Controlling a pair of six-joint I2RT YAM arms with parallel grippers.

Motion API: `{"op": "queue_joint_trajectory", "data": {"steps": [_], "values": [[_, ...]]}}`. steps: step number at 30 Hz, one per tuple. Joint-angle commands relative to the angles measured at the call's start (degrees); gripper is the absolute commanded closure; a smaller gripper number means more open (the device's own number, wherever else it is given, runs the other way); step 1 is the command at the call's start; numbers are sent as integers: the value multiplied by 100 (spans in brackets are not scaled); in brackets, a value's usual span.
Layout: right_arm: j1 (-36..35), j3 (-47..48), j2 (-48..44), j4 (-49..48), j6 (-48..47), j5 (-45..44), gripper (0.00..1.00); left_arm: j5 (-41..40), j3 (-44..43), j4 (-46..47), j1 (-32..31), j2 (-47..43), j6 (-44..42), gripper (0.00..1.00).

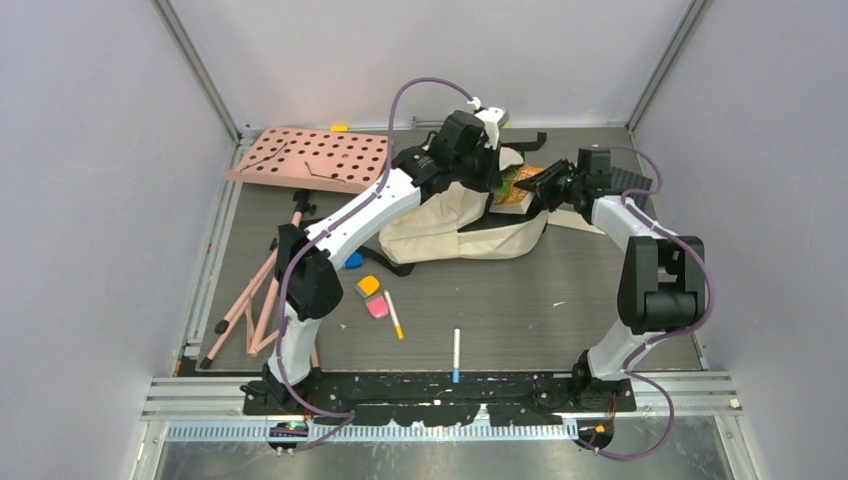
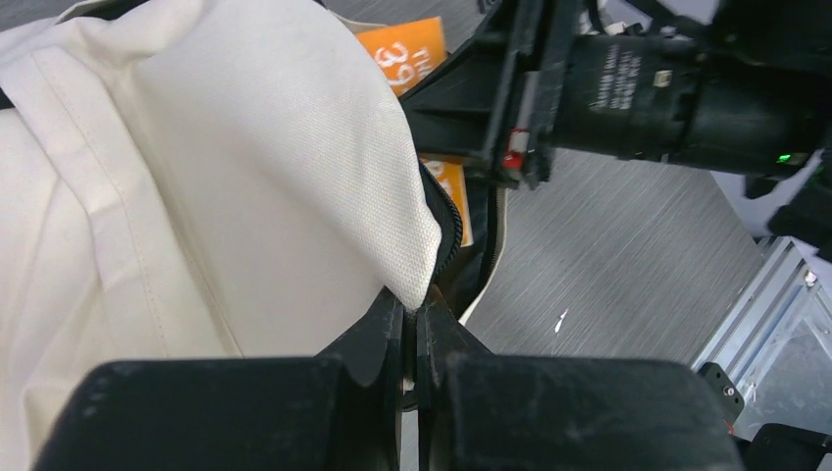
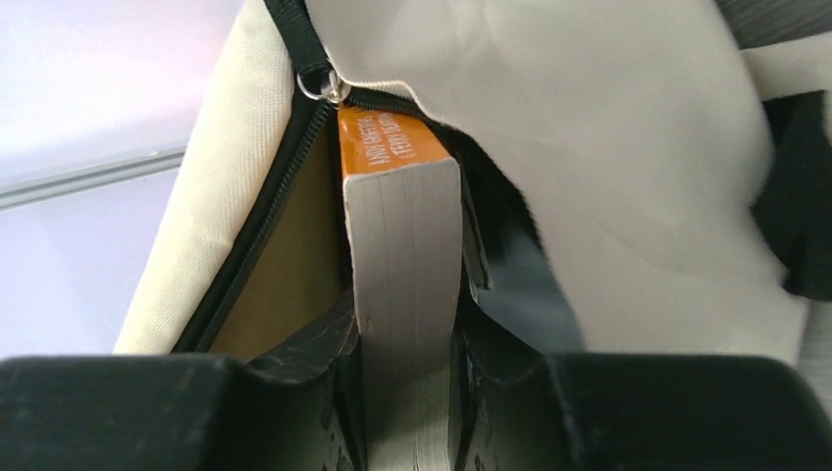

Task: Pack the student bag
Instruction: Place the book in the student bag.

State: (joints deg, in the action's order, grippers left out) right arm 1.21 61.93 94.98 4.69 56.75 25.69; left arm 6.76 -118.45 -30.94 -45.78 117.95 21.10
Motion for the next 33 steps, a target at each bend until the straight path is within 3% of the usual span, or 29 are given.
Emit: {"op": "queue_joint_trajectory", "data": {"steps": [1, 9, 12, 19, 23, 33], "values": [[-391, 430, 311, -193, -141, -191, 96, 334, -399, 397, -10, -247, 138, 100], [-1041, 1039, 1132, -229, -419, -315, 77, 384, -398, 379, -10, -195, 143, 100], [-1127, 1200, 1363, -199, -513, -379, 65, 399, -385, 354, -10, -178, 153, 100], [-1079, 774, 778, -209, -893, -766, 43, 294, -255, 281, 5, -240, 73, 100], [-978, 683, 351, 82, -1159, -949, 37, 290, -159, 281, 50, -288, 87, 100], [-753, 493, -1041, 1376, -1985, -1286, 36, 233, 366, 342, 174, -440, -47, 100]]}}
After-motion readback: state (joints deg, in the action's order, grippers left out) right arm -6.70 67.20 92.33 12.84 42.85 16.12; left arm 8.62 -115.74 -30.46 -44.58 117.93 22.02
